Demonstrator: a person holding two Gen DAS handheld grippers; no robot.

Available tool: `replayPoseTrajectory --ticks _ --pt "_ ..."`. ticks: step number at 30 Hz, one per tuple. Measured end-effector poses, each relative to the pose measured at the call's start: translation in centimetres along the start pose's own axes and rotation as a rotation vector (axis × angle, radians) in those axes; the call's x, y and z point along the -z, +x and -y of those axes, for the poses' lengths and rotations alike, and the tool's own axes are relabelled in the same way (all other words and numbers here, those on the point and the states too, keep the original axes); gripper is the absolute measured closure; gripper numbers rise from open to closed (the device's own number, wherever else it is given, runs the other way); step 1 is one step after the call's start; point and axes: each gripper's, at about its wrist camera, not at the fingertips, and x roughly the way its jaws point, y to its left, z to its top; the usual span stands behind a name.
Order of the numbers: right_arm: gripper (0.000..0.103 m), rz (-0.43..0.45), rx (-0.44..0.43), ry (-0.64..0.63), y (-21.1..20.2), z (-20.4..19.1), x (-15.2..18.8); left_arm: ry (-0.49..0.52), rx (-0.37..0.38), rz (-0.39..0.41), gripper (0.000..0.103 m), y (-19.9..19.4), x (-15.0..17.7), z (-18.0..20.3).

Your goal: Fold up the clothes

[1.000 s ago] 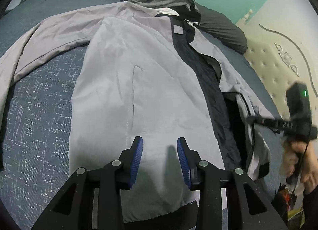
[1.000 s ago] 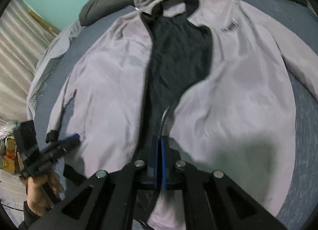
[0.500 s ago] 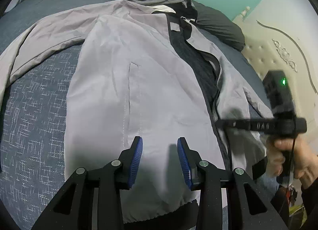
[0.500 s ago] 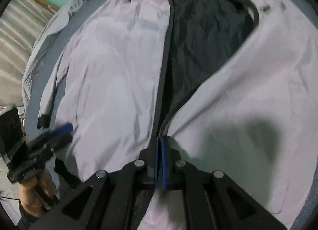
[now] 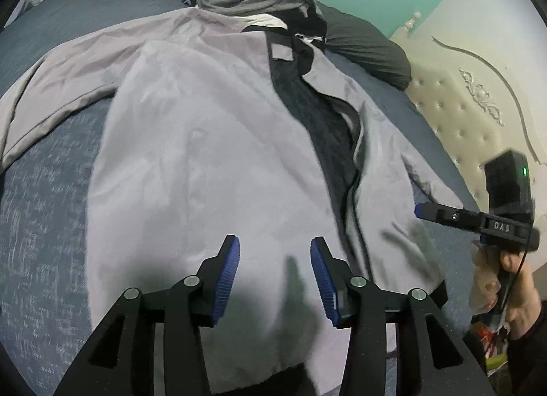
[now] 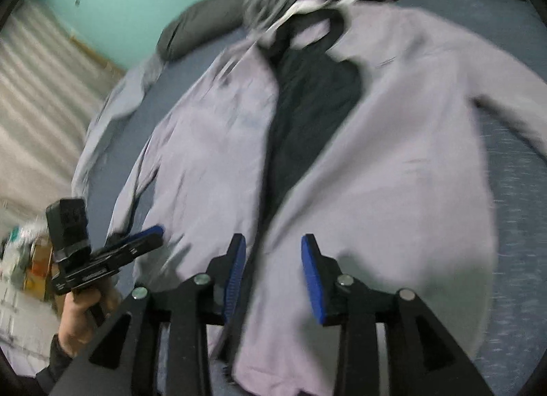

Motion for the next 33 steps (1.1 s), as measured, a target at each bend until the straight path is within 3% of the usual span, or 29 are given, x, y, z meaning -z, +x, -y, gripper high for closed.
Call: replayPoseTrajectory --ticks 2,7,12,22,33 --pt "0.069 0.059 -0.004 0.027 -1.9 1.2 0.0 0.009 0.012 -0.016 0.055 1.2 -1.3 1.1" --pt "0.069 0.161 0.112 0.082 -2.7 4.9 0.7 0.027 0.045 -0.061 0.055 4.4 -4.9 3.8" --pt "0.069 0.210 0.185 0.138 -3.4 8.6 1.3 0.059 0.047 -0.107 0.051 8.2 -8.7 6.5" --pt "0.069 0.210 0.104 0.260 -2.3 12.6 1.7 0.043 0.077 -0.172 0.048 16.7 -15.0 10.7" --pt "0.069 0.221 0.048 0.290 -3.0 14.1 1.6 0.014 0.083 -0.181 0.048 22.1 -17.6 12.4"
